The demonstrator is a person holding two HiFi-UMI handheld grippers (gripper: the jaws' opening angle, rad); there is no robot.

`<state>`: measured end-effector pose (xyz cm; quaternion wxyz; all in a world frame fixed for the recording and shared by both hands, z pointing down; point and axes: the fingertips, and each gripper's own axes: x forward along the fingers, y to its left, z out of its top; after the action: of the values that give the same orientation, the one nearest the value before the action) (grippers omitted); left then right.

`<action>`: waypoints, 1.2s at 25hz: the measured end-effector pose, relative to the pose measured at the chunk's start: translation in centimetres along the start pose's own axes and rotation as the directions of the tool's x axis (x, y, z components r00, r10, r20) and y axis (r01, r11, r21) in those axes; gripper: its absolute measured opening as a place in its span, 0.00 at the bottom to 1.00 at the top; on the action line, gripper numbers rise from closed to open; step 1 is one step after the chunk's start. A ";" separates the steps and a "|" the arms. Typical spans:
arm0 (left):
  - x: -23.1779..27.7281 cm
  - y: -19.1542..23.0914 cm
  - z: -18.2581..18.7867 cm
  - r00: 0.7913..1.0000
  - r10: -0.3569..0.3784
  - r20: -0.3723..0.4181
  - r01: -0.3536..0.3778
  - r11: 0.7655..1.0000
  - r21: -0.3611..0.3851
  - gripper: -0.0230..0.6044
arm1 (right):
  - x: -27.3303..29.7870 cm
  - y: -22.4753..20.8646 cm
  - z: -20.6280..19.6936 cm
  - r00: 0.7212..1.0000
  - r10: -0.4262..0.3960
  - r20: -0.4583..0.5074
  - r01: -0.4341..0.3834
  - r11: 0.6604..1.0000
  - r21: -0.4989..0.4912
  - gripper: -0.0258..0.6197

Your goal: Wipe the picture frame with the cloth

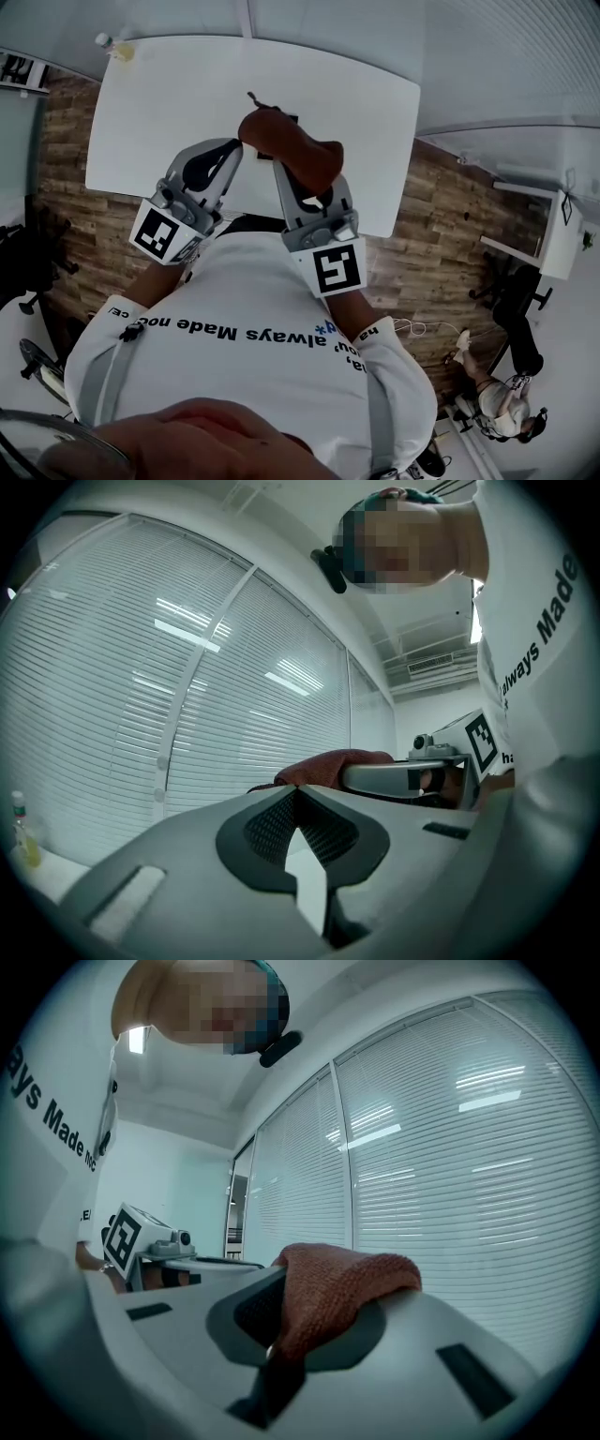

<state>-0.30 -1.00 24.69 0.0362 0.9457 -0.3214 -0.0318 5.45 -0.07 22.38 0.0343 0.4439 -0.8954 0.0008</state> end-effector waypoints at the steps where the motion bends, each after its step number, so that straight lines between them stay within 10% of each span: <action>1: 0.2 0.0 -0.4 1.000 0.004 -0.007 -0.004 1.000 -0.001 0.04 | 0.0 -0.3 -0.3 1.000 0.004 -0.004 -0.004 1.000 -0.005 0.09; 14: 3.0 4.9 -16.3 0.968 -0.013 -0.252 0.019 1.000 0.021 0.04 | 5.4 -4.0 -15.2 0.970 0.004 -0.241 -0.015 0.999 -0.044 0.09; 30: 3.6 7.8 -36.9 0.813 -0.084 -0.576 0.112 0.994 0.014 0.04 | 12.9 -5.3 -33.5 0.915 0.073 -0.397 -0.126 0.986 -0.109 0.09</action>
<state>0.93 -7.60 61.98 0.1073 0.9271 -0.2470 0.2606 3.92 -12.51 56.47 0.2420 0.3852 -0.8900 0.0322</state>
